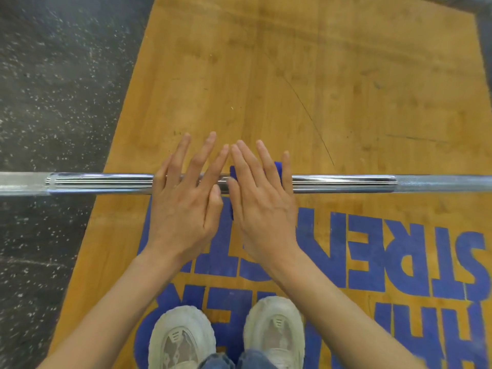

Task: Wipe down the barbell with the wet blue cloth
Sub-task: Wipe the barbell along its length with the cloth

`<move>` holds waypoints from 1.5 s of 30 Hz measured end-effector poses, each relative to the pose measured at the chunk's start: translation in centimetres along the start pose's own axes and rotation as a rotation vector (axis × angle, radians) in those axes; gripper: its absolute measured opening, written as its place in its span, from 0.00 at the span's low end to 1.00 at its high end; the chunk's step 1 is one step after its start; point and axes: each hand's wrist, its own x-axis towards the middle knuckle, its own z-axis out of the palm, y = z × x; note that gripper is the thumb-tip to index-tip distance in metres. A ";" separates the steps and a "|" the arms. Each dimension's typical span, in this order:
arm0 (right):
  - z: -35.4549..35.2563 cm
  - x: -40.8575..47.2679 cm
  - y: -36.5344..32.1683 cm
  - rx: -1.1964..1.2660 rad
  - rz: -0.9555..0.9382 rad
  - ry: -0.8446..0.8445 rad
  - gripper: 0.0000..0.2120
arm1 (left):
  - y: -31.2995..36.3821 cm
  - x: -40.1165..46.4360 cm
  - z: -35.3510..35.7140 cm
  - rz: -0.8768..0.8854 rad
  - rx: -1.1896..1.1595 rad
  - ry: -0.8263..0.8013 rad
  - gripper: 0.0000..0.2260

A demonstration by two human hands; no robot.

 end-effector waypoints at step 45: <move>3.1 8.4 3.2 -0.116 -0.064 0.102 0.24 | -2.8 9.9 1.2 -0.041 0.036 0.036 0.26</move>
